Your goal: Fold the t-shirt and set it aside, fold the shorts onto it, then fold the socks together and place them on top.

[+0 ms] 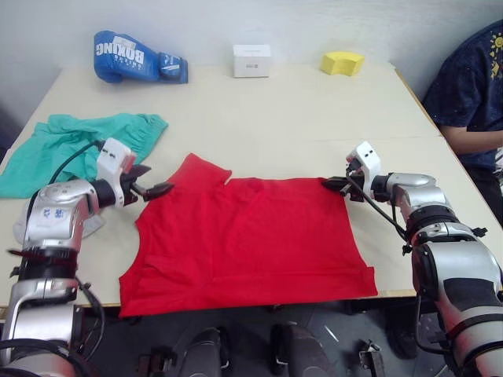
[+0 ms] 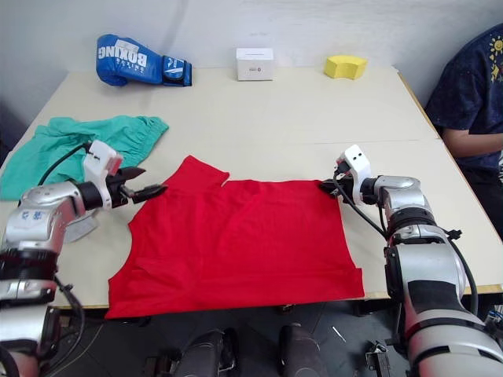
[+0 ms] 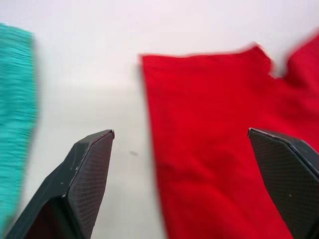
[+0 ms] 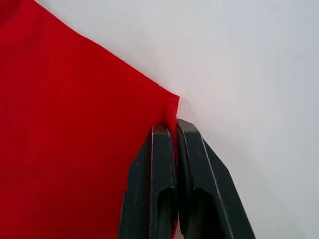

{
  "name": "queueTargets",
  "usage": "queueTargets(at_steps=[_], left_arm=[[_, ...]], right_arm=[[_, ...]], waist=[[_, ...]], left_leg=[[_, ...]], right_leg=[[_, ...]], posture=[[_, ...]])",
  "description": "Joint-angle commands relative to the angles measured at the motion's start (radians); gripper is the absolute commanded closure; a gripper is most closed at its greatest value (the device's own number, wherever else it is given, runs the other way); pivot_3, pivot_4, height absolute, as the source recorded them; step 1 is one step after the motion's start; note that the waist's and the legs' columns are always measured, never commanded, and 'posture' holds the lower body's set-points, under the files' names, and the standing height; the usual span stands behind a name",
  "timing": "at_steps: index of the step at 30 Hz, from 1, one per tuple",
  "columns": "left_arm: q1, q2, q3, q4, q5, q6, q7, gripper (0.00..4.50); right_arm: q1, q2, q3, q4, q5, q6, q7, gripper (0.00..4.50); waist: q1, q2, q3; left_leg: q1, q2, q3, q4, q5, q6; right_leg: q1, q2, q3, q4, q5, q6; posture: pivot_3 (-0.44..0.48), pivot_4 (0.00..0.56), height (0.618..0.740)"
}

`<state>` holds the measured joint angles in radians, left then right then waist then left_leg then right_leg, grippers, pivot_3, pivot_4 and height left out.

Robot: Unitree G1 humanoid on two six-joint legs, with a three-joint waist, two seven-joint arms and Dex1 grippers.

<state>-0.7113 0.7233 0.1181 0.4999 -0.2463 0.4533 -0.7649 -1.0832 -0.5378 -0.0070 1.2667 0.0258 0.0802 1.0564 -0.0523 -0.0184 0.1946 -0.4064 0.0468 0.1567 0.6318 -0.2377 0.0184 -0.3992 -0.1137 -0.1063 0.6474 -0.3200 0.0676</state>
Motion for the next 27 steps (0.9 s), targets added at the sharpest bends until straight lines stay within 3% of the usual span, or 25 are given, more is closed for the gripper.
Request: queueTargets(at_steps=[1,7,15,18,27], left_arm=[[-0.145,-0.024,-0.001,0.234,0.043,-0.050,0.037,0.00],[-0.354,-0.091,-0.072,0.635,0.167,-0.213,0.078,0.00],[-0.438,-0.147,-0.127,0.786,0.266,-0.196,0.046,0.00],[-0.433,-0.155,-0.121,0.790,0.270,-0.186,0.029,0.58],[-0.420,-0.180,-0.064,0.780,0.238,-0.187,0.026,3.30]], right_arm=[[-0.004,-0.007,-0.006,-0.024,-0.009,-0.053,0.027,4.47],[0.018,0.004,-0.009,-0.053,-0.012,-0.095,0.054,4.47],[0.064,-0.012,-0.026,-0.093,0.005,-0.102,0.061,4.47],[0.084,-0.017,-0.028,-0.104,0.010,-0.106,0.058,4.50],[0.106,-0.033,-0.036,-0.123,0.015,-0.111,0.069,4.50]], waist=[[-0.001,0.000,0.000],[-0.005,-0.001,0.000],[-0.004,-0.002,0.001],[-0.004,-0.003,0.001],[-0.001,-0.003,0.001]], left_leg=[[0.000,0.000,0.000,0.000,0.000,0.000],[0.000,0.000,0.005,0.000,0.000,0.001],[0.000,0.000,0.010,0.002,0.000,0.001],[0.000,0.000,0.012,0.003,0.000,0.001],[0.000,0.000,0.012,0.004,0.000,0.001]], right_leg=[[0.000,0.000,0.000,0.000,0.000,0.000],[-0.001,0.002,-0.002,0.001,0.000,0.001],[-0.007,0.003,0.000,0.005,0.000,0.002],[-0.008,0.002,0.002,0.006,0.000,0.002],[-0.009,0.001,0.002,0.008,0.000,0.002]], posture=[[0.000,0.150,0.740],[0.000,0.150,0.740],[0.000,0.150,0.740],[0.000,0.150,0.740],[0.000,0.150,0.740]])
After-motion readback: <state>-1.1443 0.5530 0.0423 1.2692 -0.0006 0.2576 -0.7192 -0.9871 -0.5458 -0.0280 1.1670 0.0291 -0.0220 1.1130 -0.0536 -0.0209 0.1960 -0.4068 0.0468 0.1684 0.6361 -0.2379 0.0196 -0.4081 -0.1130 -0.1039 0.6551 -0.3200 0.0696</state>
